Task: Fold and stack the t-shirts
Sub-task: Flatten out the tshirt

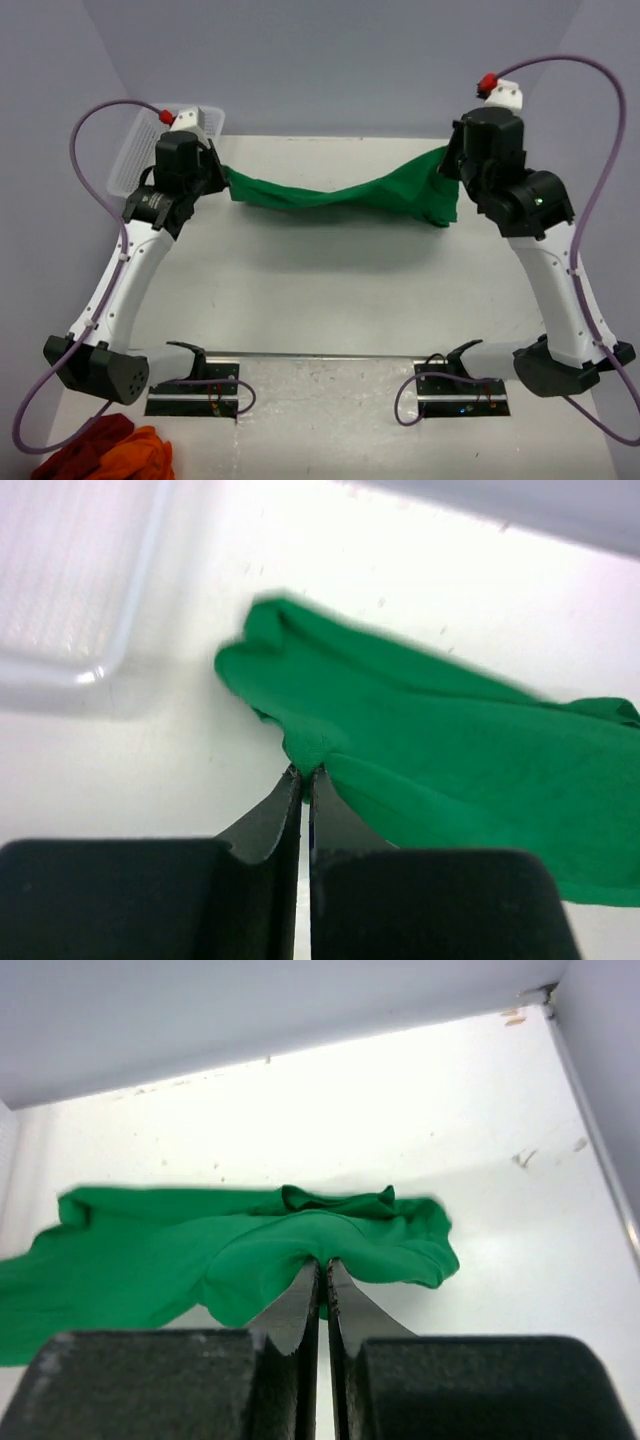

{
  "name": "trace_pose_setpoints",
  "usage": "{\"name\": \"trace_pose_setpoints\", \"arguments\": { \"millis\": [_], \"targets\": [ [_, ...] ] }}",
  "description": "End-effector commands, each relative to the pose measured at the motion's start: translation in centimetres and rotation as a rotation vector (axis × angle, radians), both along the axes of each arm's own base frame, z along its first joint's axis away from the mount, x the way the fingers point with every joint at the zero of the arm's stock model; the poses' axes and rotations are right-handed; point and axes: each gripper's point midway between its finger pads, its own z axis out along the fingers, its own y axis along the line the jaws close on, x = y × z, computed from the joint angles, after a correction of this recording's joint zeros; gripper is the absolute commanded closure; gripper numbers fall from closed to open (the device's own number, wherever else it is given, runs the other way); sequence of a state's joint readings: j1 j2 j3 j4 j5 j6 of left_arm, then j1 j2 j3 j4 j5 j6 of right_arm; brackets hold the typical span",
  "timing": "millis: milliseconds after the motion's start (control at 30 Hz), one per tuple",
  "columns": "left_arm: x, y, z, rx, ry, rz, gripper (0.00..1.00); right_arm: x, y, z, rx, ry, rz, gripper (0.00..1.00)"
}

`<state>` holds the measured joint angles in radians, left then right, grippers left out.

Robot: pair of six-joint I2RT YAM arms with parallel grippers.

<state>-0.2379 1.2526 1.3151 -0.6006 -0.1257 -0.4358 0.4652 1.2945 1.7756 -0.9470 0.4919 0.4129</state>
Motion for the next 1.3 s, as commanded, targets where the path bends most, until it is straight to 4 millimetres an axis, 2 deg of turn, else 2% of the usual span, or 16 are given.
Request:
{"name": "trace_pose_setpoints", "arguments": {
  "millis": [0, 133, 200, 233, 300, 333, 367, 433, 467, 533, 567, 800, 933, 1100, 1167, 1267],
  "targets": [
    [-0.4, 0.3, 8.8, 0.008, -0.213, -0.037, 1.00, -1.9, -3.0, 6.9, -0.068, -0.120, -0.048, 1.00],
    [-0.9, 0.2, 17.6, 0.015, -0.424, -0.073, 1.00, -3.2, -4.1, 13.0, -0.065, -0.257, -0.047, 1.00],
    [0.8, 0.5, 18.3, 0.036, -0.420, -0.044, 1.00, -2.9, -4.6, 15.9, -0.066, -0.336, -0.072, 1.00],
    [1.1, 0.6, 20.8, 0.038, -0.470, -0.036, 1.00, -2.4, -4.6, 16.6, -0.088, -0.352, -0.064, 1.00],
    [4.0, 0.2, 20.2, 0.059, -0.451, -0.026, 1.00, -0.1, -4.5, 17.6, -0.092, -0.383, -0.070, 1.00],
    [4.7, 0.3, 22.1, 0.063, -0.488, -0.016, 1.00, 0.8, -3.9, 17.7, -0.087, -0.391, -0.036, 1.00],
    [7.4, -0.3, 19.9, 0.081, -0.427, -0.022, 1.00, 2.0, -4.7, 17.9, -0.081, -0.404, -0.057, 1.00],
    [9.2, -0.6, 21.5, 0.096, -0.463, -0.034, 1.00, 4.7, -4.0, 16.6, -0.070, -0.381, -0.020, 1.00],
    [11.6, -1.2, 19.5, 0.113, -0.425, -0.046, 1.00, 6.5, -4.6, 16.1, -0.073, -0.382, -0.036, 1.00],
    [13.1, -0.9, 20.9, 0.128, -0.465, -0.028, 1.00, 8.3, -4.4, 15.8, -0.079, -0.387, -0.005, 1.00],
    [15.0, -1.1, 19.9, 0.135, -0.460, -0.042, 1.00, 9.3, -5.0, 16.1, -0.082, -0.408, -0.018, 1.00],
    [19.7, 2.0, 21.3, 0.153, -0.620, 0.025, 1.00, 14.0, -6.7, 17.2, -0.109, -0.493, -0.008, 1.00],
    [20.1, 3.7, 24.2, 0.151, -0.728, 0.059, 1.00, 13.5, -7.8, 19.7, -0.159, -0.567, -0.033, 1.00],
    [17.9, 4.4, 30.5, 0.138, -0.913, 0.069, 1.00, 10.4, -8.4, 24.5, -0.164, -0.718, -0.050, 1.00],
    [17.6, 4.5, 31.2, 0.147, -0.927, 0.070, 1.00, 9.6, -8.4, 25.3, -0.165, -0.737, -0.045, 1.00],
    [17.7, 5.0, 30.0, 0.154, -0.894, 0.079, 1.00, 10.2, -8.8, 23.8, -0.144, -0.692, -0.047, 1.00]
  ]
}}
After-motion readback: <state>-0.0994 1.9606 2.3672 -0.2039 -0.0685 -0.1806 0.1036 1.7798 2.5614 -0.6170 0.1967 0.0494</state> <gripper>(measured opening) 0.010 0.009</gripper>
